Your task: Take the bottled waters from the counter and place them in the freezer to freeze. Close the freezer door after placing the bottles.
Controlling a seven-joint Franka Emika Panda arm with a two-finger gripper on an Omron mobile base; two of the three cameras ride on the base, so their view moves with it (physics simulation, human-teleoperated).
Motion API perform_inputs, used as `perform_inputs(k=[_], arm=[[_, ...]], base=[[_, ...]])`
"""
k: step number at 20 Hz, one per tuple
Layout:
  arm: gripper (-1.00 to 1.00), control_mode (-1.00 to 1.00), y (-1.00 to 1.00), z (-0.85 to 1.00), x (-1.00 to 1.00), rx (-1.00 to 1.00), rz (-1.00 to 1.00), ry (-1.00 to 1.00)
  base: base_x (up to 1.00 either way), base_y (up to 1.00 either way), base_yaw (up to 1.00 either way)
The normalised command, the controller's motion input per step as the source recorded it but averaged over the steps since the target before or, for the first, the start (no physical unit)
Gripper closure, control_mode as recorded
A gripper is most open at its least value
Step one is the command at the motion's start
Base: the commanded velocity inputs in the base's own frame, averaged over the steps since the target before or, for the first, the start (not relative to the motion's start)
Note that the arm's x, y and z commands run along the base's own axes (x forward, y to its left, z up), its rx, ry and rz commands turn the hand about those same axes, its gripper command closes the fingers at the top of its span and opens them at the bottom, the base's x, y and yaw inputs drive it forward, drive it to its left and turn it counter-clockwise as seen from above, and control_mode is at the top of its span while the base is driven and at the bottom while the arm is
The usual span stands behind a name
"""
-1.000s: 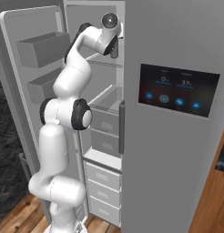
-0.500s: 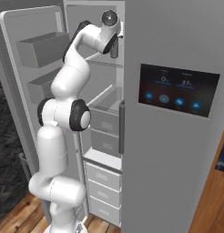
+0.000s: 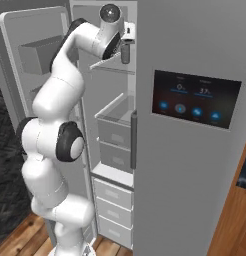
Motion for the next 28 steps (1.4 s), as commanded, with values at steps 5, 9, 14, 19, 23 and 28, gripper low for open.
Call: perform_inputs(k=[5,9,14,19,23,28], arm=[[-1.00,-1.00,0.57,-0.97,-1.00,-0.01,-0.02,-0.17],[-1.00,-1.00,0.45,-1.00,-1.00,0.00,-0.02,-0.18],[-1.00,-1.00,0.06,-0.77,-1.00,0.11,-0.11,-0.04],[-1.00,-1.00,-0.11,-0.42,-1.00,0.20,-0.19,0.00],[-1.00,1.00,0.00,0.00,0.00,0.00,0.00,0.00],[-1.00,1.00,0.00,0.00,0.00,0.00,0.00,0.00]], base=[[0.00,0.00,0.00],[0.00,0.00,0.00],[0.00,0.00,0.00],[0.00,0.00,0.00],[-1.00,-0.10,-0.20],[-1.00,-0.47,-0.20]])
